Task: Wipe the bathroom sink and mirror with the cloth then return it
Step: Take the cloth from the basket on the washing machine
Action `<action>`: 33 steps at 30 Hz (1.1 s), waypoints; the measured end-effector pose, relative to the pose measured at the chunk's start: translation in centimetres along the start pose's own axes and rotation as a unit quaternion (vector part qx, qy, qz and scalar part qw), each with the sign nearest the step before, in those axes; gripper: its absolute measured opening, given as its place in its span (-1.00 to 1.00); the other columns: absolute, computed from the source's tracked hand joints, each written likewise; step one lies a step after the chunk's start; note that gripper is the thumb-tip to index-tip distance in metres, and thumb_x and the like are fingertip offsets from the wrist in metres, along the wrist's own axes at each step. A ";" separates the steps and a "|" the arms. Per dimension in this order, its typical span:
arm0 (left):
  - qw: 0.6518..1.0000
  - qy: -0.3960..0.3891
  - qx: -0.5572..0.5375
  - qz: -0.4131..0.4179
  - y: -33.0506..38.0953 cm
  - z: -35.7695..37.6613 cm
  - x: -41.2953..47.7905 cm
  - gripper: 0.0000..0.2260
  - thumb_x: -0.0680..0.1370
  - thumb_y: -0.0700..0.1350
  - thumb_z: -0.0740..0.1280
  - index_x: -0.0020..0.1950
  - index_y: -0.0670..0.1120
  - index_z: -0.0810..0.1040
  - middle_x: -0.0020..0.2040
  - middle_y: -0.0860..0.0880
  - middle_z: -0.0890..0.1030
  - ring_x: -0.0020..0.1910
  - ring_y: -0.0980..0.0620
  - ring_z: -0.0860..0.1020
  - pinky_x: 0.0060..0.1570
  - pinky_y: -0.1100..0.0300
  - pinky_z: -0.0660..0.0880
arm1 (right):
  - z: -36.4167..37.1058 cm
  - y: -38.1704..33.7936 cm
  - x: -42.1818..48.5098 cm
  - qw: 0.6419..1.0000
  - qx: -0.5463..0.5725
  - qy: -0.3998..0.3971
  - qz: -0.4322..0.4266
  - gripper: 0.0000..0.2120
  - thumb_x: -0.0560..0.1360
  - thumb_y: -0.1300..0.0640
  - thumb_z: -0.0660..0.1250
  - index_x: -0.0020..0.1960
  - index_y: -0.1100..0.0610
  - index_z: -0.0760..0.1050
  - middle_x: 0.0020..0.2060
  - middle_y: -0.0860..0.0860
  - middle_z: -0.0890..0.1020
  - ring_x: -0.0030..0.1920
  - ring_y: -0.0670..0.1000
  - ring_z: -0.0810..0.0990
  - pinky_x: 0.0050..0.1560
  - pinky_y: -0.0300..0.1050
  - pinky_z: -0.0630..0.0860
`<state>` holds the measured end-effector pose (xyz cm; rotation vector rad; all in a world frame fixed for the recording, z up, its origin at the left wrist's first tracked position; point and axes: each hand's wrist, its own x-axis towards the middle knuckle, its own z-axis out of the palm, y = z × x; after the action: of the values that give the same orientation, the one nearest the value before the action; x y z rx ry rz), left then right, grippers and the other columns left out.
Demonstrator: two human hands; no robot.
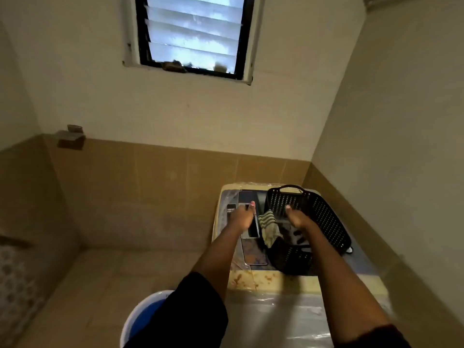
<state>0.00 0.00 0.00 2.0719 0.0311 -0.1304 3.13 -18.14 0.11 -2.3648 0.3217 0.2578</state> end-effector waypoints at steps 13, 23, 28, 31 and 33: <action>0.947 -0.049 -0.259 -0.185 -0.1 4.9 1.3 -0.53 0.54 -0.17 0.28 0.42 -0.10 0.21 0.35 -0.17 0.42 0.29 -0.17 0.44 0.25 -0.04 0.45 | 2.3 2.0 1.5 0.970 0.166 -0.145 0.103 -0.69 0.59 0.01 0.15 -0.13 0.15 0.57 -0.21 0.10 0.62 -0.22 0.06 0.54 -0.26 -0.11 0.52; 0.955 -0.012 -0.292 -0.046 2.9 0.7 0.7 -0.68 0.37 -0.37 0.42 0.07 -0.15 0.48 0.04 -0.07 0.57 0.14 -0.06 0.52 0.04 0.15 0.45 | -0.4 -3.3 -1.8 0.906 0.412 -0.098 0.016 -0.73 0.51 0.49 0.11 0.09 0.22 0.41 -0.25 0.14 0.58 -0.51 -0.06 0.62 -0.56 -0.26 0.53; 0.957 0.179 -0.179 0.143 4.7 -2.9 -2.2 -0.66 0.32 -0.32 0.46 0.05 -0.13 0.50 0.03 -0.09 0.49 -0.01 -0.03 0.51 -0.02 0.28 0.48 | -0.2 -8.6 -4.1 0.811 0.567 0.025 -0.141 -0.56 0.47 0.54 0.18 0.20 0.12 0.31 -0.05 0.10 0.53 -0.13 -0.02 0.56 -0.25 -0.25 0.60; 0.920 0.285 -0.009 0.268 3.4 -6.2 -5.9 -0.73 0.32 -0.30 0.36 0.00 -0.15 0.56 0.05 -0.10 0.45 0.03 0.03 0.39 -0.07 0.33 0.34 | 3.9 -11.8 -6.4 0.736 0.657 0.024 -0.160 -0.66 0.51 0.48 0.12 0.01 0.06 0.40 -0.10 0.04 0.57 -0.16 -0.06 0.56 -0.26 -0.31 0.58; 0.892 0.320 0.090 0.307 1.2 -8.6 -8.7 -0.73 0.29 -0.26 0.28 -0.03 -0.11 0.56 0.11 -0.12 0.50 0.11 0.00 0.34 0.02 0.19 0.28 | 8.5 -13.6 -9.0 0.658 0.734 -0.076 -0.149 -0.84 0.43 0.30 0.29 -0.04 0.10 0.45 -0.27 0.01 0.66 -0.28 -0.07 0.63 -0.32 -0.27 0.61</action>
<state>-7.89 7.24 6.15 2.1213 -0.2422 0.9705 -2.07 -1.29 5.18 -0.7151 -0.0182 -0.0210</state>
